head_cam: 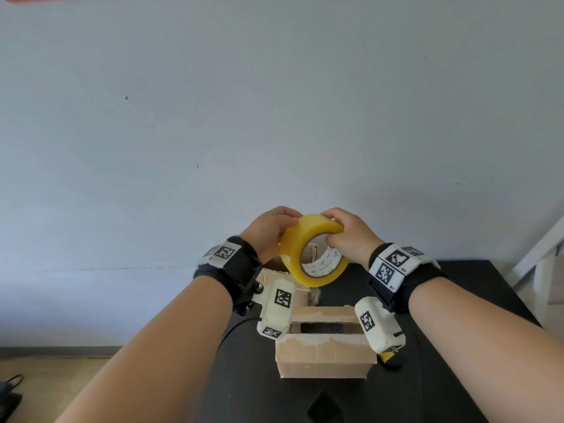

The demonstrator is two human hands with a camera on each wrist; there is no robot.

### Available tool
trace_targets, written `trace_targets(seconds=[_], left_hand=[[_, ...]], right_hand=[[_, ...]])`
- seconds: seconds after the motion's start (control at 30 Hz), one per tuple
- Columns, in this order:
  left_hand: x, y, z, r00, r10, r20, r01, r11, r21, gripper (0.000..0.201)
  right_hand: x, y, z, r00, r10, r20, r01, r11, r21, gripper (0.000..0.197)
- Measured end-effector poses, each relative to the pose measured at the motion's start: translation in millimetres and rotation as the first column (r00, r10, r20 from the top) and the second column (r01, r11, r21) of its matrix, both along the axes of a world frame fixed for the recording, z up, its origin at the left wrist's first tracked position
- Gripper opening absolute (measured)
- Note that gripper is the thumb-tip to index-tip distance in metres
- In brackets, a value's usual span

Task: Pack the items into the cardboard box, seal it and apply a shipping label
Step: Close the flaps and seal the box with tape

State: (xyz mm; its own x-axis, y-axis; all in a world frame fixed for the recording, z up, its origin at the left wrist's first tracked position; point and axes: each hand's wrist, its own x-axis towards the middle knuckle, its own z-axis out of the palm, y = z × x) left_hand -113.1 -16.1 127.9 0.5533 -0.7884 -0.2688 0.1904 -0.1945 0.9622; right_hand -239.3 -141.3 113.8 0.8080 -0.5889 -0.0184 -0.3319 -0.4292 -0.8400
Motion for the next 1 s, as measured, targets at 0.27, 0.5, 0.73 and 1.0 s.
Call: trace_targets(seconds=[0.27, 0.5, 0.73, 1.0], left_hand=[[-2.9, -0.7, 2.5, 0.497, -0.154, 0.854, -0.072, 0.973, 0.218, 0.017], [-7.6, 2.7, 9.9, 0.109, -0.318, 0.942, -0.115, 0.937, 0.330, 0.026], [-8.1, 1.3, 7.3, -0.116, -0.364, 0.924, -0.084, 0.931, 0.356, 0.028], [-12.5, -1.7, 5.1, -0.144, -0.392, 0.909, -0.106, 0.919, 0.380, 0.021]], right_hand=[[-3.7, -8.5, -7.1, 0.993, -0.098, -0.058, 0.101, 0.993, 0.063, 0.035], [-5.6, -7.0, -6.7, 0.992, -0.090, -0.087, 0.097, 0.993, 0.071, 0.027], [-8.5, -8.7, -8.3, 0.991, -0.073, -0.108, 0.080, 0.995, 0.062, 0.024], [-4.6, -7.6, -11.9, 0.988, -0.079, -0.133, 0.080, 0.997, 0.003, 0.026]])
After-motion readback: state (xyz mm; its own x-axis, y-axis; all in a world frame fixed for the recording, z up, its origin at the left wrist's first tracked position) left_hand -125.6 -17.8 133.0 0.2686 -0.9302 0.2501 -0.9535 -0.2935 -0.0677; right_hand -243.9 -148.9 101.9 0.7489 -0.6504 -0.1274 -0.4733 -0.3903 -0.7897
